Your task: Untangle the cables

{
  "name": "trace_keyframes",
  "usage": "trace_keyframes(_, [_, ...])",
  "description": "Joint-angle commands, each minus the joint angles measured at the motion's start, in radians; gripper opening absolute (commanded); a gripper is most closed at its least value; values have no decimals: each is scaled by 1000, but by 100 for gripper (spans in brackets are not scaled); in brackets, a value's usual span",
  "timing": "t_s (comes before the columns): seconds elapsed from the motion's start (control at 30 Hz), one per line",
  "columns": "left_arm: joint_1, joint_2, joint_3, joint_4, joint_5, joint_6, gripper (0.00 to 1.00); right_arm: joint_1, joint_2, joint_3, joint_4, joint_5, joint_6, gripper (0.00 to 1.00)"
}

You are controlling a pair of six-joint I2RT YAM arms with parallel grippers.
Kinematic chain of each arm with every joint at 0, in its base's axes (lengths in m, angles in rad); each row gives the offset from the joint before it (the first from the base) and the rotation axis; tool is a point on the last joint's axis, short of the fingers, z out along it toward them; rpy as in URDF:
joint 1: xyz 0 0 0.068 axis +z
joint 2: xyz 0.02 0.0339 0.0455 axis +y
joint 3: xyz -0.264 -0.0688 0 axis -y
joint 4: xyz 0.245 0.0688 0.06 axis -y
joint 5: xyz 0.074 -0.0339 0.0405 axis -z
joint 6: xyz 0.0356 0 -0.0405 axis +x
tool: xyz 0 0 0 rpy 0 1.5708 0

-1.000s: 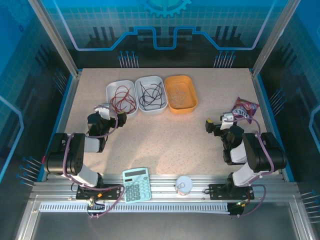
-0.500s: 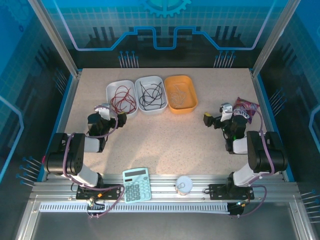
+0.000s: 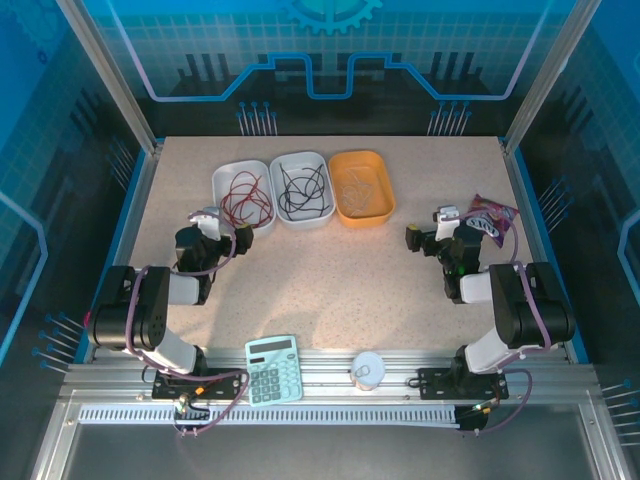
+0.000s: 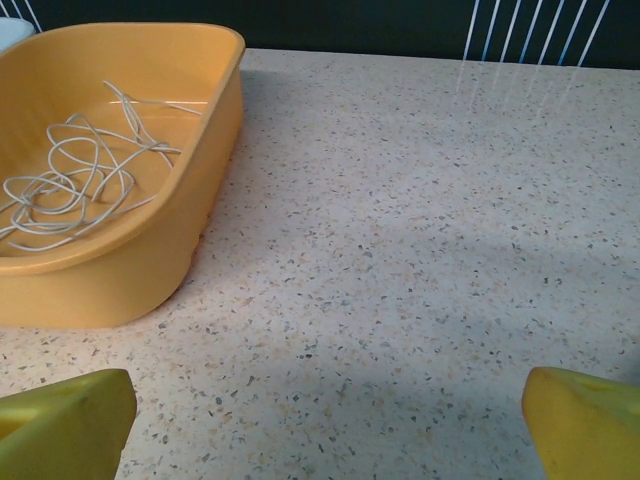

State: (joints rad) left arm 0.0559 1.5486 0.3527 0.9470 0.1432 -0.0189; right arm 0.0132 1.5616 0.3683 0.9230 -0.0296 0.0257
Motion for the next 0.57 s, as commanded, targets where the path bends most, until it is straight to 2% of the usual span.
trace_keyframes(0.0, [2,1,16,-1,-13,11,99,12,-21,19,-10,28,-11,100])
trace_keyframes(0.53, [-11,1,24,-15,-41,19,99,14,-21,19,-11,30,-11,100])
